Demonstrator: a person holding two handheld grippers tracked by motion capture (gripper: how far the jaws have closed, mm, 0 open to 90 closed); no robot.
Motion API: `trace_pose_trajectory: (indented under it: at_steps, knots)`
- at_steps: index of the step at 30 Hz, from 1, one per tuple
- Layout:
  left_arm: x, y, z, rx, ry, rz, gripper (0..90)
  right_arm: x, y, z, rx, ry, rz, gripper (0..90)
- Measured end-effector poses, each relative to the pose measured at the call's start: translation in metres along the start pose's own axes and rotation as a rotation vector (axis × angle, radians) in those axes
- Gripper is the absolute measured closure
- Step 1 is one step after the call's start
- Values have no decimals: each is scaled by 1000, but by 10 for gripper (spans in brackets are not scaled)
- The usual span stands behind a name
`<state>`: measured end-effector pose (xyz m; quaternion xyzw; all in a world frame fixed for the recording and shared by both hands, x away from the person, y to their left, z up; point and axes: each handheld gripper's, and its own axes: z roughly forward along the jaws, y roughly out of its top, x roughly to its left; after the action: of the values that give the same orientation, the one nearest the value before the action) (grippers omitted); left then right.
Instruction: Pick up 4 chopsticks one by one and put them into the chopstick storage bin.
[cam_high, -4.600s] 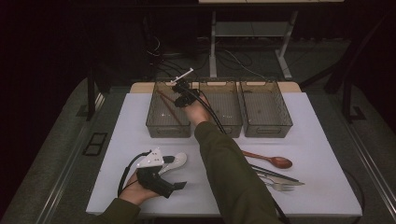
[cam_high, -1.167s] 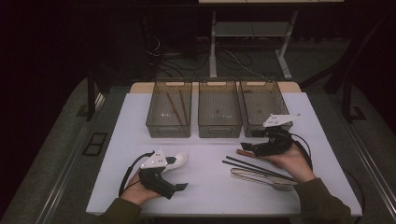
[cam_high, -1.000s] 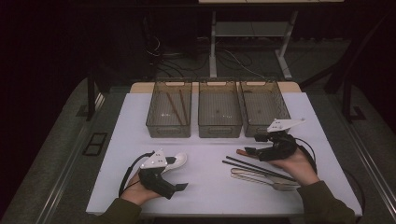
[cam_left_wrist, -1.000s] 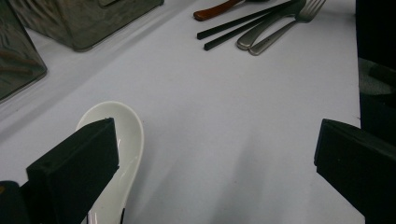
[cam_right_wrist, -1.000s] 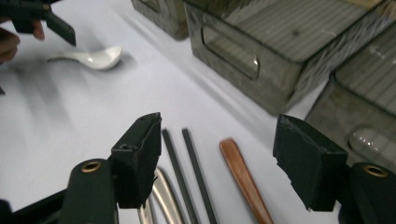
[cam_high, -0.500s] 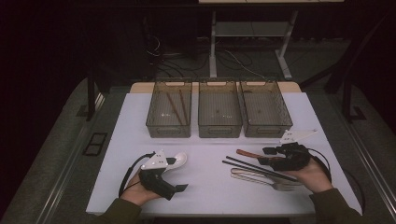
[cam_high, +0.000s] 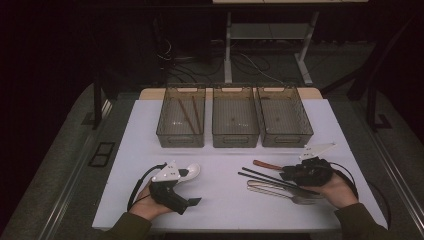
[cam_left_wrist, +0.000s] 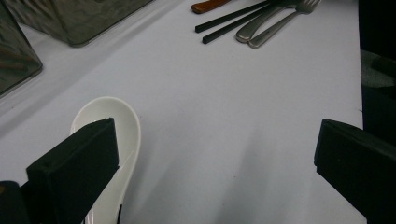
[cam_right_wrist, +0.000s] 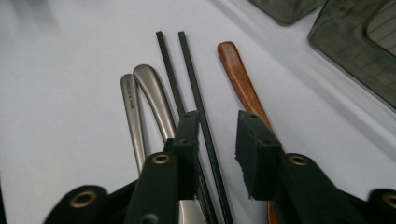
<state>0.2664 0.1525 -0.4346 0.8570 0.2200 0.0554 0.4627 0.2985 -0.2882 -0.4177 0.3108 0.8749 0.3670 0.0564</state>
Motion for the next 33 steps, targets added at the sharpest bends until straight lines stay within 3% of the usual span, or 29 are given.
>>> trace_pose_trajectory:
  at_steps: [8, 19, 33]
  knots:
    - [0, 0, 0, -1, -2, -3, 0, -1, 1, 13, 69, 14, -50, 809]
    - [0, 0, 1, -2, -2, -5, 0, -3, 1, 25, 120, 30, -61, 824]
    - [0, 0, 1, 2, -4, -3, 0, -6, -1, 30, 128, 36, -95, 853]
